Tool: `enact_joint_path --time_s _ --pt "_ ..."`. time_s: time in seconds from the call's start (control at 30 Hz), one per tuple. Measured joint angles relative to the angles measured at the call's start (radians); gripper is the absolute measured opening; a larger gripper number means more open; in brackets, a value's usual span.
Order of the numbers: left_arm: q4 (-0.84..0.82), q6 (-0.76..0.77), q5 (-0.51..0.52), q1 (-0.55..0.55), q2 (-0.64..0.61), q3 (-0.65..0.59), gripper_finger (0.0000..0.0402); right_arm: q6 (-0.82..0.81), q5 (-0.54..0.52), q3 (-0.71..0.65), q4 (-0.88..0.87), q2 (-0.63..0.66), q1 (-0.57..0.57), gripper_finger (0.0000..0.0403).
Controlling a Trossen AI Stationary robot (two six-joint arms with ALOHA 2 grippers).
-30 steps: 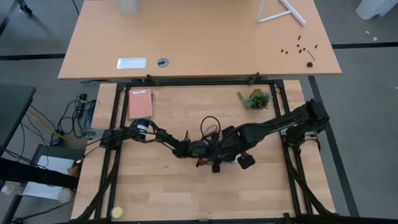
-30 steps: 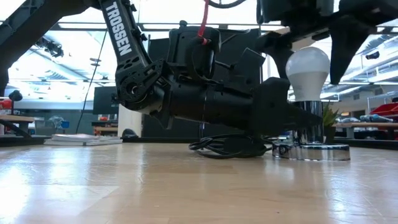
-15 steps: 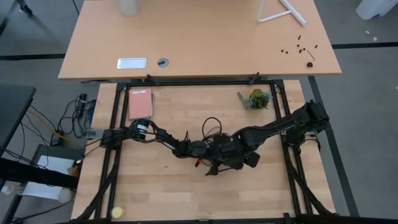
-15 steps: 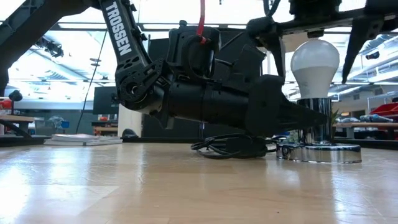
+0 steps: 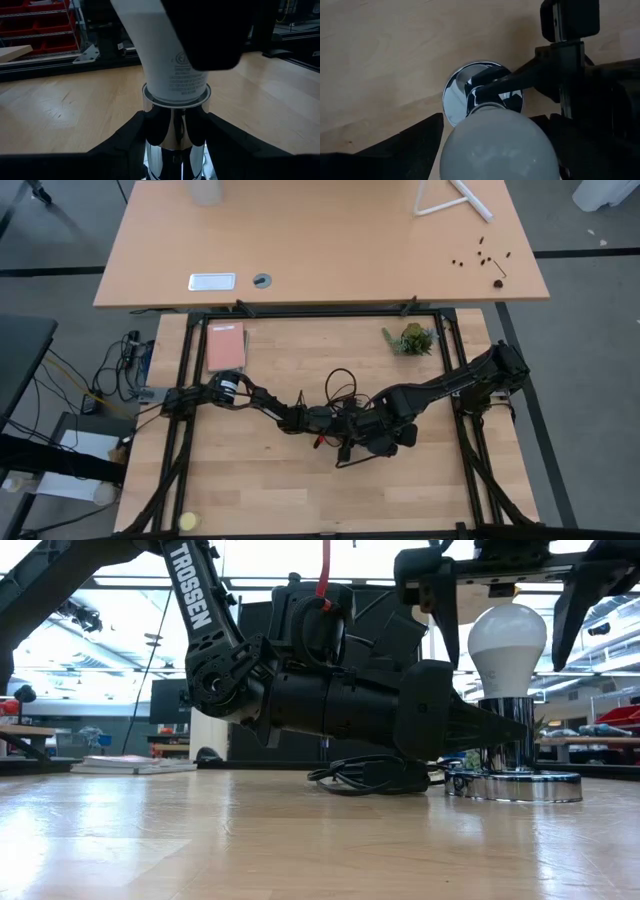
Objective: Screw lightbulb
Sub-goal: Insert the lightbulb into the lamp
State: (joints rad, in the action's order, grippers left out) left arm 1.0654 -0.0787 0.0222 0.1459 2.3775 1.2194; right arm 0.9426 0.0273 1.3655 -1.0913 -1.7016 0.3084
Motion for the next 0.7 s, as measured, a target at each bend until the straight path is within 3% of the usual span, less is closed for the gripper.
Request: enact_joint_path --time_s 0.4,0.57,0.7 --pt "0.000 0.003 0.002 0.000 0.000 0.000 0.0178 -0.011 0.019 -0.054 0.027 0.002 -0.002 0.0288" --pt "0.000 0.002 0.002 0.000 0.000 0.000 0.0178 -0.106 0.023 -0.056 0.042 0.002 -0.007 0.0256" --pt "0.000 0.003 0.003 0.000 0.000 0.000 0.0178 -0.195 0.026 -0.057 0.047 0.002 -0.014 0.0255"
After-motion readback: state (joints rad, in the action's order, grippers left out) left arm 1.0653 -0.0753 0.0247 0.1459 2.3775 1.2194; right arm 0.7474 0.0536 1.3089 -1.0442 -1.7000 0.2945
